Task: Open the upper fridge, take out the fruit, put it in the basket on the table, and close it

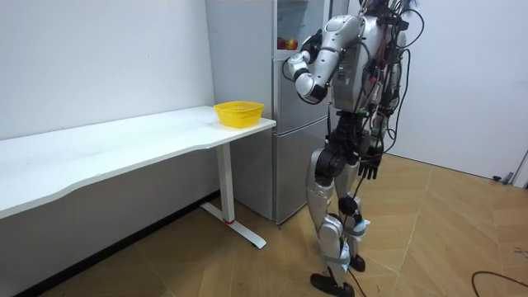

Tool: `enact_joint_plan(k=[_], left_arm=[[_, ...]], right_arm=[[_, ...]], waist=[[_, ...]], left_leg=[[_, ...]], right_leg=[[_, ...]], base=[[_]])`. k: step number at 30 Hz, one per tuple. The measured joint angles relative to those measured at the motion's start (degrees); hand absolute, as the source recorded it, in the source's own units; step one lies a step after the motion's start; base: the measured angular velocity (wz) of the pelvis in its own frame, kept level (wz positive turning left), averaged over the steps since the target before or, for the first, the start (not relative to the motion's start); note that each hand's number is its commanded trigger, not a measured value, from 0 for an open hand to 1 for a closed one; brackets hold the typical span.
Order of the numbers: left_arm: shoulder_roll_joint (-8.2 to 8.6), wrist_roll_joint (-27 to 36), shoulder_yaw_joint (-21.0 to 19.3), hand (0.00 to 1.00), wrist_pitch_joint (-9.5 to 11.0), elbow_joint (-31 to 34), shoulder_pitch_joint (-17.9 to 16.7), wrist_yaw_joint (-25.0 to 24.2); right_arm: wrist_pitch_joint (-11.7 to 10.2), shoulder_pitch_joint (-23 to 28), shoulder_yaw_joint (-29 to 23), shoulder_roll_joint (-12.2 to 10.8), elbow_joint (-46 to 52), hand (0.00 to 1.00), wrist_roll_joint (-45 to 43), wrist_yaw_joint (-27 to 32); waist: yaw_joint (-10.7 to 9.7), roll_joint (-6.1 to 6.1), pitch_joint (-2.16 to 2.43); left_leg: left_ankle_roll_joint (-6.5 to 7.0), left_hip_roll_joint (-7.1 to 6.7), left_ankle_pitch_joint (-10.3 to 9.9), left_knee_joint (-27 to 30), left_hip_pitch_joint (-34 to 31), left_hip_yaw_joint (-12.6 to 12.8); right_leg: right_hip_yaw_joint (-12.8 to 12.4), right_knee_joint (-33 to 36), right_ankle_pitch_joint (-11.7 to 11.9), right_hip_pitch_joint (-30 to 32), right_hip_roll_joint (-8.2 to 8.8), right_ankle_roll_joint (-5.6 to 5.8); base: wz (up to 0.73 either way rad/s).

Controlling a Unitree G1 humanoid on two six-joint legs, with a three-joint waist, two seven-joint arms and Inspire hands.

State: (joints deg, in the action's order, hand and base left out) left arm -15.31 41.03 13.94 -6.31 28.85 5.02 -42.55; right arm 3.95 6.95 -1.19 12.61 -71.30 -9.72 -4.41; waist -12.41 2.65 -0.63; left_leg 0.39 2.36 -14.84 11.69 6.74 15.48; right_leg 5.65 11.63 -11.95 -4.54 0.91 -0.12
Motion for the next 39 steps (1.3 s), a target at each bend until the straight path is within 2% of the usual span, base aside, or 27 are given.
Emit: enact_joint_plan(k=[3,8,16,21,28,31,35,39], left_arm=[[-0.12,0.01,0.33,0.00,0.00,0.00,0.53,-0.61],[-1.34,0.01,0.89,0.00,0.00,-0.01,1.43,-0.94],[-1.37,0.01,1.08,0.00,0.00,0.01,3.91,-1.00],[-1.51,0.02,1.10,0.00,0.00,0.00,3.97,-0.99],[-1.69,0.03,1.08,0.00,0.00,-0.30,4.02,-0.90],[-1.71,1.21,1.61,0.00,0.00,-1.22,4.30,-0.56],[-1.48,1.98,2.43,0.00,0.01,-1.91,4.39,-0.31],[-1.42,2.00,4.01,0.00,0.05,-2.39,5.33,-0.08]], right_arm=[[-0.10,-0.09,0.01,0.00,0.09,0.00,0.48,-0.01],[-0.10,-0.07,0.00,0.00,0.15,0.00,0.27,0.00],[-0.09,-0.03,0.01,0.00,0.14,0.00,0.16,0.07],[-0.09,-0.15,0.02,0.01,0.16,0.00,0.23,0.09],[-0.08,-0.03,0.03,0.00,0.10,0.00,0.14,0.05],[-0.11,-0.05,0.11,-0.01,0.12,0.00,0.45,0.09],[-0.13,-0.25,0.09,0.03,0.11,0.00,0.36,0.19],[-0.14,0.03,0.11,0.03,0.01,0.00,0.39,0.60]], waist=[[-0.01,-0.16,0.11],[-0.20,-0.41,0.26],[-0.58,0.07,0.57],[-1.17,0.26,0.68],[-1.82,0.22,0.64],[-2.08,0.26,0.61],[-2.93,0.82,0.24],[-3.46,1.31,0.08]], left_leg=[[0.00,-0.01,0.00,0.01,0.01,0.38],[-0.01,0.03,-0.01,0.01,0.13,1.35],[-0.01,0.04,-0.01,0.01,0.88,1.89],[-0.01,0.26,-0.01,0.02,1.12,3.21],[-0.01,0.55,-0.01,-0.01,1.01,3.60],[-0.04,0.82,-0.03,0.00,1.07,4.78],[-0.05,0.94,-0.03,0.00,1.05,4.89],[-0.05,0.94,-0.02,-0.01,1.07,4.98]], right_leg=[[-0.69,0.17,0.01,0.60,-0.14,0.00],[-1.16,0.17,0.02,0.69,-0.15,0.01],[-2.73,0.26,0.05,0.59,-0.38,0.01],[-3.88,0.99,0.07,1.19,-0.68,-0.03],[-4.08,1.06,0.56,1.64,-0.92,-0.19],[-4.22,0.87,0.62,1.66,-0.96,-0.22],[-4.59,0.06,0.79,1.68,-1.05,-0.22],[-4.85,0.18,0.94,1.69,-1.05,-0.28]], base=[[-0.12],[-0.06],[-0.10],[-0.12],[-0.03],[-0.02],[-0.01],[-0.06]])
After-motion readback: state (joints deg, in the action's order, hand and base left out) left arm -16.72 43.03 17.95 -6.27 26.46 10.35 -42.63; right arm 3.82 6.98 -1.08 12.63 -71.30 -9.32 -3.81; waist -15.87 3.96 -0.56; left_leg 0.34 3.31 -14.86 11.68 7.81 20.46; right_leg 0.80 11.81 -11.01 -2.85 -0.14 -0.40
